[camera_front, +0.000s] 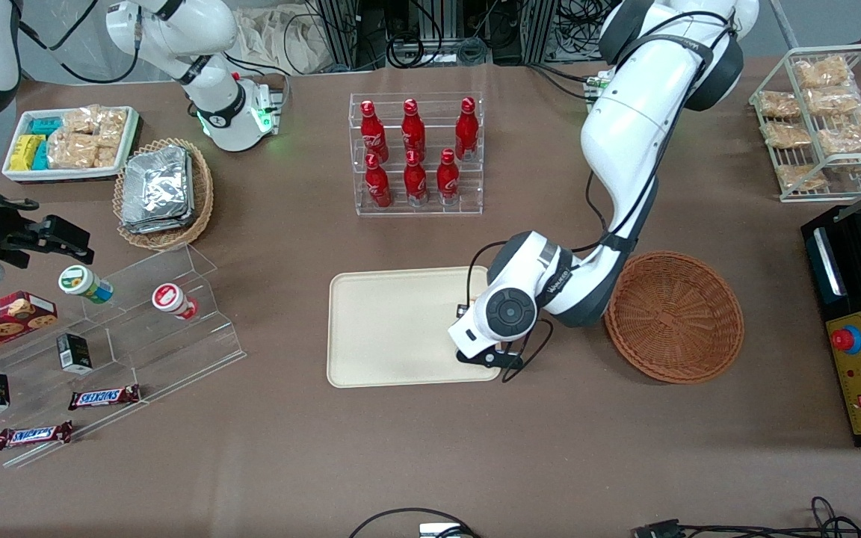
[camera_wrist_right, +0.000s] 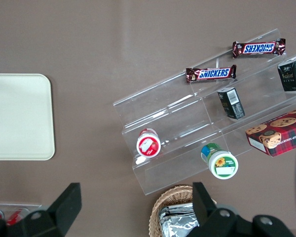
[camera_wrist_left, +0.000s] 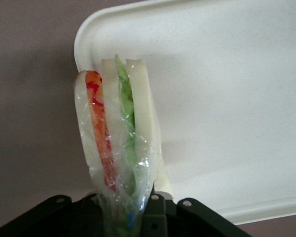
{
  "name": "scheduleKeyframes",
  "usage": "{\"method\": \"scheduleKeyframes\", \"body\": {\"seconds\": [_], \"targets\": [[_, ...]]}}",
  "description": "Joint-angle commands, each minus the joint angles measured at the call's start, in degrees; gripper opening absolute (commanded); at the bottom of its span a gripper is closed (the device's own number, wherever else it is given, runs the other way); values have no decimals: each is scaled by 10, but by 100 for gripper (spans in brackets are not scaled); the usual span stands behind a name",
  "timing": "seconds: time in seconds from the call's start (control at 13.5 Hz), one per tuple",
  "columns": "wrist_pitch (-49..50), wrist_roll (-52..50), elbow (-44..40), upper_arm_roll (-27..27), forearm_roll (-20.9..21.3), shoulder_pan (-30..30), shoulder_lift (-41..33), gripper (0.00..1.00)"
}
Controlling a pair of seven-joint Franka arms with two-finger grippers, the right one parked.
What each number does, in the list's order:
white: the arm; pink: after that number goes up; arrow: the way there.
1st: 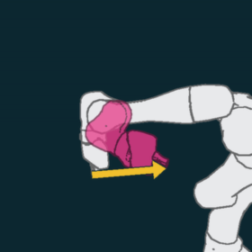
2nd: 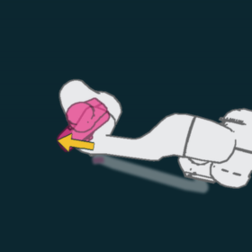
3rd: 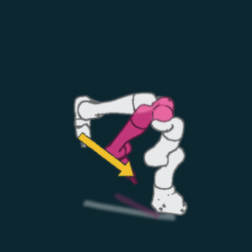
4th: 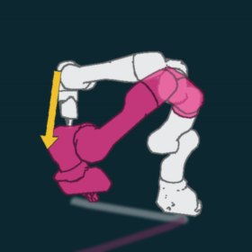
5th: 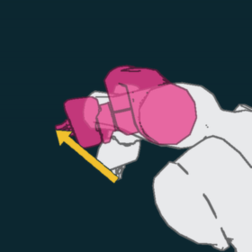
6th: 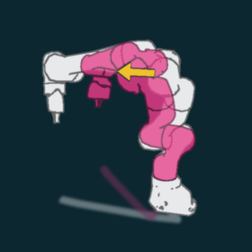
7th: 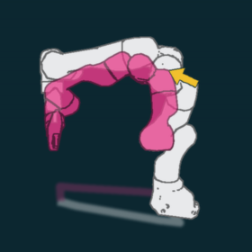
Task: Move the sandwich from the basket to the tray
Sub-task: 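Lower the sandwich onto the tray and open the left gripper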
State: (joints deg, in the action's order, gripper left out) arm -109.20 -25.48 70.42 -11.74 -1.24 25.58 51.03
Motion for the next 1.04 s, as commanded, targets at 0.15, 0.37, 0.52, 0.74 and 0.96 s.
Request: {"method": "scheduleKeyframes", "body": {"seconds": [0.15, 0.37, 0.52, 0.74, 0.96], "targets": [[-4, -9, -20, 0, -8, 4, 14, 0], [-5, 0, -20, 0, -8, 4, 17, 0], [-5, 5, -21, -9, -3, 4, 18, 0], [-6, 31, -21, -11, -3, 4, 17, 0], [-6, 27, -20, -11, -6, 4, 17, 0]]}}
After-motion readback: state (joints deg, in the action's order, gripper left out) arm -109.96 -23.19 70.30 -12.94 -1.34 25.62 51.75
